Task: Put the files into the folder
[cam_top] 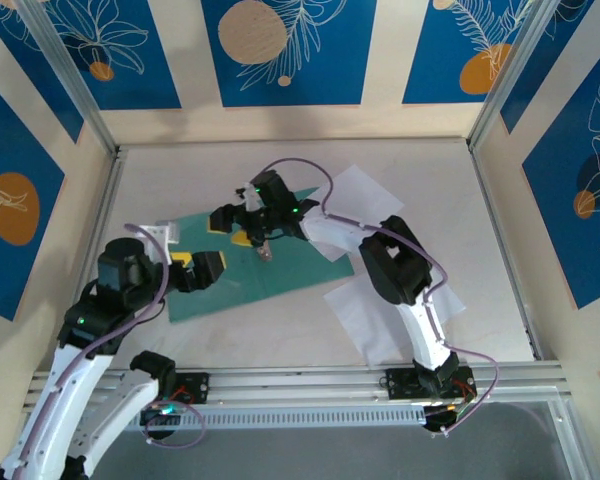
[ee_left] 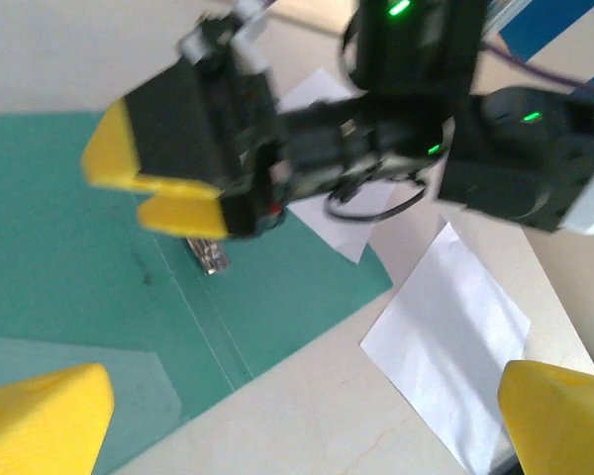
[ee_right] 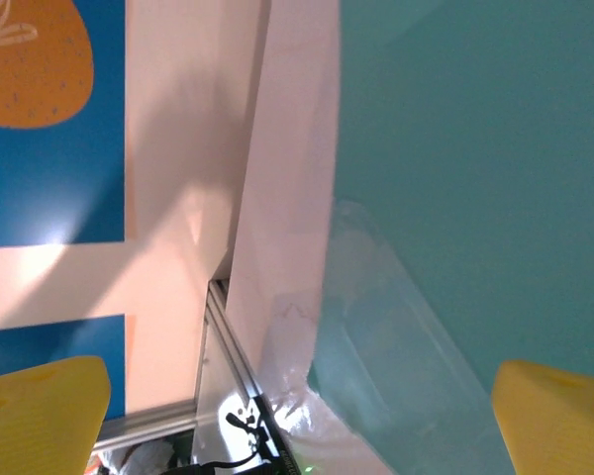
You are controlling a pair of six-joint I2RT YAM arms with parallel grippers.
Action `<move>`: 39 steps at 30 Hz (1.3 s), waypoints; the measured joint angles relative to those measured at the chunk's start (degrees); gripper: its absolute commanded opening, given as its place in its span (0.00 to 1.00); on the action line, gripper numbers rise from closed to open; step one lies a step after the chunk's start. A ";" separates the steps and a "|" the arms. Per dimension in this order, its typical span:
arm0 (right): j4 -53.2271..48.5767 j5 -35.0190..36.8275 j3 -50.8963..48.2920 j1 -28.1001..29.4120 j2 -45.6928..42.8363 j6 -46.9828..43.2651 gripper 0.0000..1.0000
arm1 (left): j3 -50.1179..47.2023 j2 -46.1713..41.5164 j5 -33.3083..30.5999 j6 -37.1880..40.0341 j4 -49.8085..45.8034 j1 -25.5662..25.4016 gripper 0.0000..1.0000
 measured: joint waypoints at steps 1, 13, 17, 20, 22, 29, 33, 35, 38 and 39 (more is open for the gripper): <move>-0.33 0.39 -1.73 -0.96 -1.79 -0.59 0.99 | -1.14 0.57 0.59 -0.42 0.98 0.00 1.00; 1.53 3.45 -24.59 -7.19 -12.15 -2.97 0.99 | -14.05 13.94 5.27 -4.09 13.60 -0.07 1.00; 2.03 3.61 -28.72 -7.19 -12.15 -2.95 0.99 | -17.31 18.38 5.14 -4.31 16.72 -0.07 1.00; 3.54 3.61 -30.60 -7.17 -12.55 -2.93 0.99 | -18.43 21.66 4.50 -4.26 18.47 -0.09 1.00; 4.09 3.80 -31.39 -7.17 -13.20 -2.95 0.99 | -18.64 24.37 4.22 -4.20 19.69 -0.09 1.00; 7.02 3.76 -34.53 -7.06 -14.62 -2.89 0.99 | -18.86 33.57 3.04 -3.52 23.39 -0.04 1.00; 8.04 3.85 -36.09 -6.80 -15.61 -2.71 0.99 | -18.53 37.05 2.67 -2.49 24.87 0.26 1.00; 8.22 4.02 -37.07 -6.67 -16.37 -2.64 0.99 | -17.79 38.18 2.58 -2.29 25.66 0.59 1.00; 8.50 4.28 -38.18 -6.40 -17.20 -2.47 0.99 | -16.13 40.74 2.47 -1.88 26.45 1.22 1.00; 8.61 4.28 -38.42 -6.32 -17.35 -2.40 0.99 | -15.61 41.42 2.32 -1.84 26.53 1.33 1.00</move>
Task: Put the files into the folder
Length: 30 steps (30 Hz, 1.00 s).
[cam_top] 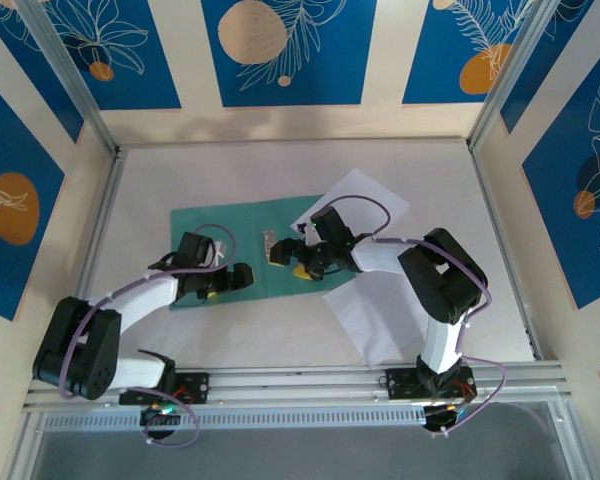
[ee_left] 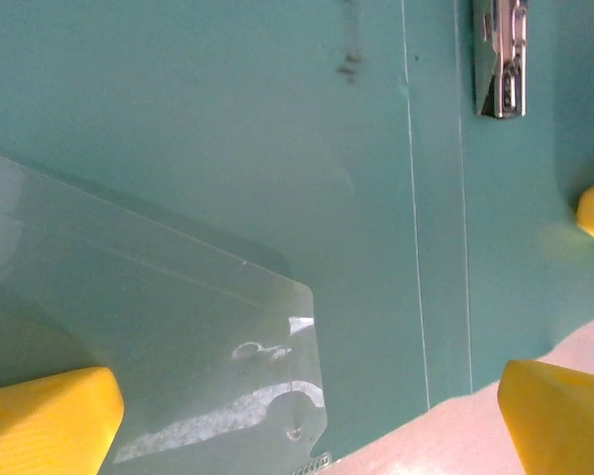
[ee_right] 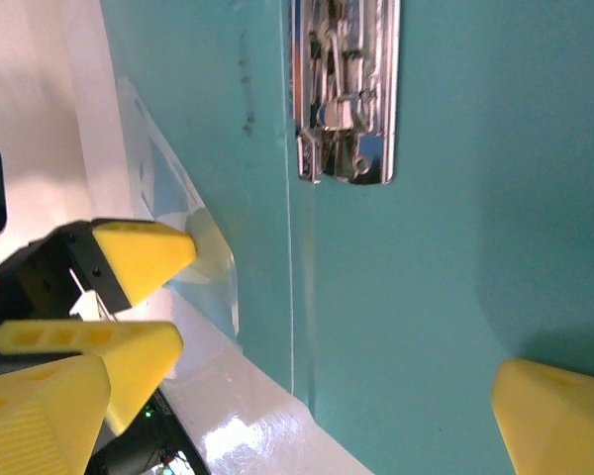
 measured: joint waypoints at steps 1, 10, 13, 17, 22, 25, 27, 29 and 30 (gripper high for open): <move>0.04 -0.02 -0.15 0.11 -0.11 0.09 0.99 | 0.63 0.79 -0.15 0.26 0.20 0.17 1.00; 0.26 0.00 -0.26 0.26 -0.17 0.50 0.99 | 4.90 6.05 -0.81 0.57 1.70 1.22 1.00; -0.02 -0.02 -0.09 0.26 -0.17 0.52 0.99 | 5.44 6.40 -0.81 0.57 1.70 1.29 1.00; -2.05 -0.09 1.18 0.00 -0.26 0.33 0.99 | 5.77 5.31 -1.27 0.59 -0.33 1.25 1.00; -7.21 -0.72 5.11 -1.46 -2.34 -1.29 0.99 | 9.88 1.03 -4.52 1.05 -7.56 0.09 1.00; -10.43 -0.90 7.93 -3.19 -5.66 -2.89 0.99 | 15.08 -0.72 -7.08 1.68 -10.21 -1.64 1.00; -12.00 -0.94 9.14 -4.79 -8.41 -3.80 0.99 | 19.06 -0.81 -8.55 2.32 -11.15 -3.65 1.00; -13.51 -0.92 9.75 -7.08 -11.52 -4.85 0.99 | 22.86 0.04 -9.49 3.06 -11.69 -5.77 1.00; -14.12 -0.87 9.77 -8.22 -12.74 -5.31 0.99 | 24.72 0.87 -9.79 3.58 -11.85 -6.75 1.00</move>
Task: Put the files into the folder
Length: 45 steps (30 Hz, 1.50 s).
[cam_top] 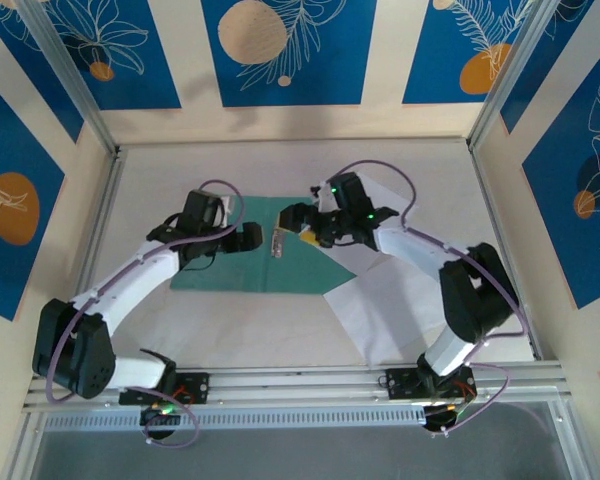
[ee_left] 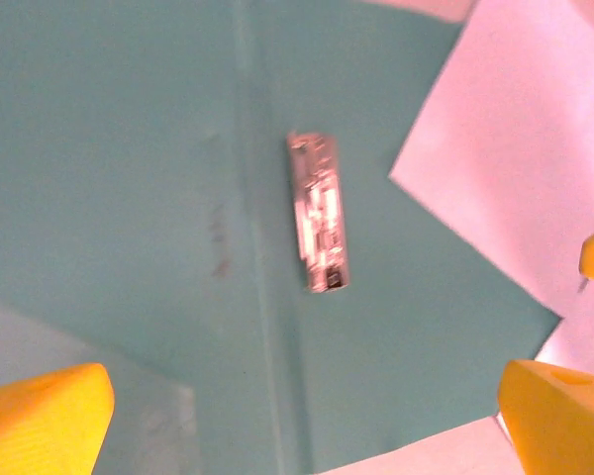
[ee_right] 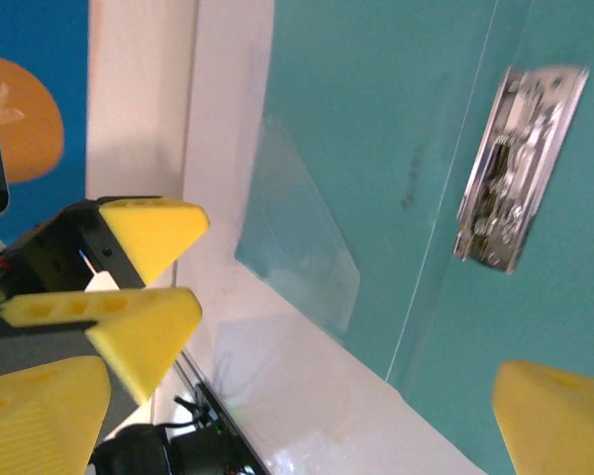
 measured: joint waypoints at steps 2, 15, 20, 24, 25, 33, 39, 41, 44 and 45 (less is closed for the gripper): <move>-1.75 0.22 0.00 -3.04 -2.27 -1.03 0.99 | 4.68 3.32 -0.39 1.16 0.15 -2.25 1.00; -6.21 0.37 -10.32 -22.12 -7.26 -2.14 1.00 | 30.67 34.75 3.72 3.34 4.26 -14.75 0.99; -7.17 0.39 -13.42 -24.92 -9.38 -2.14 1.00 | 36.52 43.80 6.38 2.01 5.44 -16.87 0.97; -7.23 0.37 -15.74 -26.58 -9.68 -2.14 1.00 | 37.29 47.65 7.63 0.20 6.23 -17.18 0.97; -7.26 0.37 -16.33 -26.86 -9.68 -2.14 0.99 | 37.29 48.30 7.80 -0.24 6.29 -17.18 0.97; -7.78 0.20 -17.42 -28.20 -9.68 -2.16 1.00 | 36.39 49.33 8.66 -3.54 8.37 -17.18 0.97; -7.56 0.15 -17.42 -28.48 -8.76 -2.19 1.00 | 34.40 48.46 8.72 -5.18 10.27 -17.46 0.97; -7.56 0.15 -17.42 -28.50 -8.15 -2.19 1.00 | 33.51 47.78 8.72 -5.68 10.32 -17.53 0.97; -7.56 0.13 -17.42 -28.59 -7.61 -2.21 1.00 | 32.33 46.84 8.70 -6.23 9.94 -17.59 0.97; -7.50 0.13 -17.42 -28.59 -7.43 -2.23 1.00 | 31.80 46.47 8.70 -6.32 9.86 -17.59 0.97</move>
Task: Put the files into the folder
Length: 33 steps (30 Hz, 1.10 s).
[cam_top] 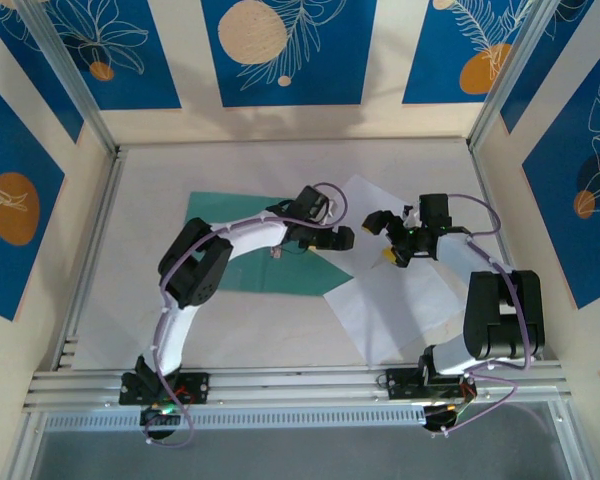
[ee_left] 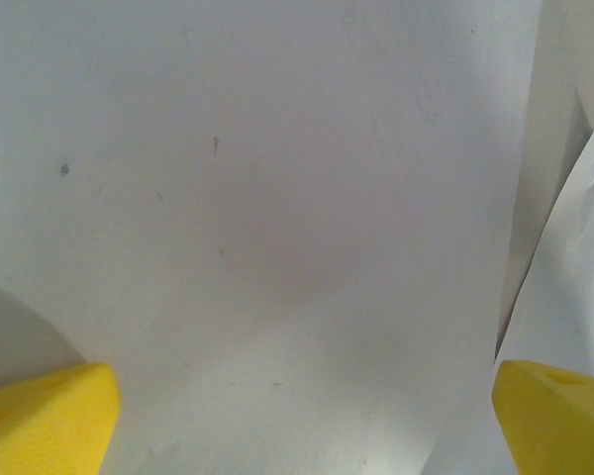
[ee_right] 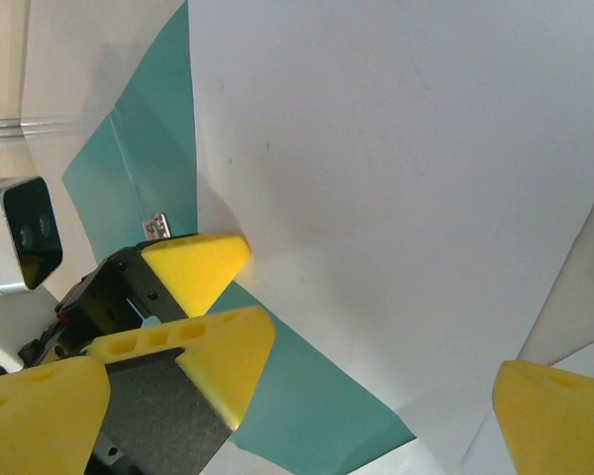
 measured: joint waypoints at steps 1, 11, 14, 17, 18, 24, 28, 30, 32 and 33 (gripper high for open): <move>0.02 -0.02 0.00 -0.02 0.13 -0.02 1.00 | -0.61 -0.42 0.00 -0.22 0.02 -0.02 0.97; 0.81 -0.39 0.00 0.00 2.54 -0.17 1.00 | -7.37 -5.60 -0.07 -3.67 -1.07 -0.02 0.97; 0.81 -0.57 0.00 0.00 3.26 -0.17 1.00 | -10.10 -7.85 0.07 -5.22 -1.14 -0.07 0.97; 0.81 -0.63 0.00 0.04 3.48 -0.17 1.00 | -12.61 -9.73 0.81 -6.95 -0.90 -0.11 0.97; 0.83 -0.70 0.00 0.04 3.50 -0.17 1.00 | -13.51 -10.21 1.22 -7.50 -0.57 -0.13 0.97; 0.81 -1.05 0.00 0.55 4.07 -0.20 1.00 | -17.33 -12.35 2.51 -10.25 1.73 -1.31 0.97; 0.76 -1.05 0.31 1.18 4.68 -0.39 1.00 | -18.10 -13.81 2.45 -10.23 1.27 -2.21 0.98; 0.70 -1.05 0.87 1.62 5.35 -0.59 1.00 | -17.59 -14.62 1.46 -9.16 -0.44 -2.32 0.98; 0.61 -1.07 1.38 2.12 5.95 -0.61 1.00 | -15.69 -14.84 -0.37 -7.10 -3.02 -2.32 0.98; 0.55 -1.05 1.64 2.36 6.14 -0.61 1.00 | -14.47 -14.84 -1.49 -5.95 -4.13 -2.29 0.99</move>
